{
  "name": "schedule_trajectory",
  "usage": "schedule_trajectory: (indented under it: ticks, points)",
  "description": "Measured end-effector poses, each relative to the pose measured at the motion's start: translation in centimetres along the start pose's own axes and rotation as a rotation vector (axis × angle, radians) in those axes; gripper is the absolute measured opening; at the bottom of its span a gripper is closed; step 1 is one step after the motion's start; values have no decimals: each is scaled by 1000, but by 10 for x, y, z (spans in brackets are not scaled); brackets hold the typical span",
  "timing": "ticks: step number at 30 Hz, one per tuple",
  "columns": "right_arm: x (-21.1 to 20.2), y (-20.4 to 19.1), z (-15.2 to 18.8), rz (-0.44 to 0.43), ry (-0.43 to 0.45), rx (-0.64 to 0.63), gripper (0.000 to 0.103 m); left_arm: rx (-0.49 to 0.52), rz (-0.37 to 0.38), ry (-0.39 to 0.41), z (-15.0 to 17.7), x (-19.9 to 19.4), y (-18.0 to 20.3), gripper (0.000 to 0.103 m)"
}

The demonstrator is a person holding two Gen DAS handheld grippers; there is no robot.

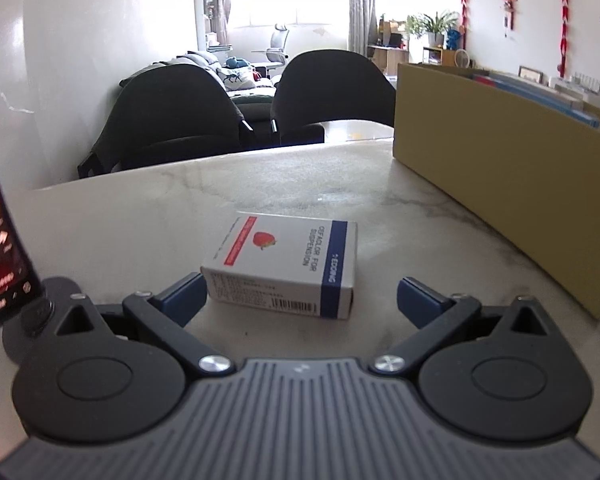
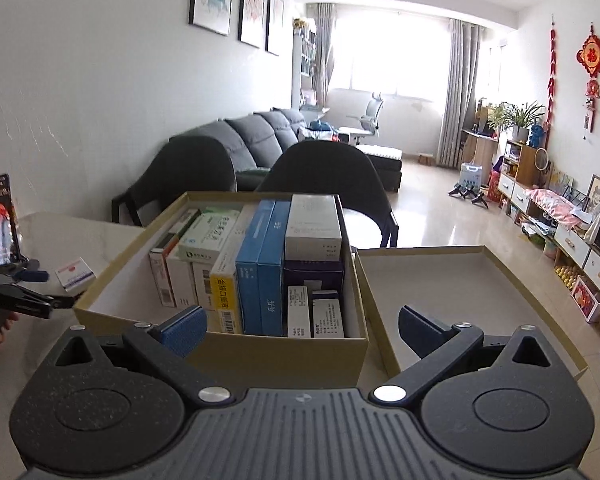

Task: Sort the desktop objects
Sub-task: 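Move the left gripper down to the white EDDING strawberry box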

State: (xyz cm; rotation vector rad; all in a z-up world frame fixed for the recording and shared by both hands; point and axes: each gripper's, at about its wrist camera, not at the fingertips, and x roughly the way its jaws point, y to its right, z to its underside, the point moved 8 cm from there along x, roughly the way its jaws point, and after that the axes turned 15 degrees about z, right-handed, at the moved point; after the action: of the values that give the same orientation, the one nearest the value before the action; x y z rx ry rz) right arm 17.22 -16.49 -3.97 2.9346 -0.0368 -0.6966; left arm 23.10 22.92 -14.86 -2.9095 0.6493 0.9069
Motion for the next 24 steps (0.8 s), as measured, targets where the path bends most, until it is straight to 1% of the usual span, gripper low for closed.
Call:
schedule_trajectory:
  ticks: [4,9,13,16,20,21,24]
  points:
    - [-10,-1,6,-22,-1,-2,102,11,-5,-13,-1,7,-6,103]
    - [-19,-3,14,-32,-3,5,102,6,13,-4,-3,9,-9,103]
    - [-20,-4,21,-45,-21,22,102,25,-21,-3,-5,8,-10,103]
    - [-20,-5,25,-49,-31,30,102,-52,-22,-3,-8,5,-11,103]
    - [-19,-7,29,-61,-44,45,102,-181,-23,-5,-19,4,-7,103]
    - [-19,-7,29,-65,-46,49,102,-212,-30,-14,-20,7,-6,103]
    - [-19,-11,28,-76,-46,57,102,-308,-84,-70,-22,18,-5,103]
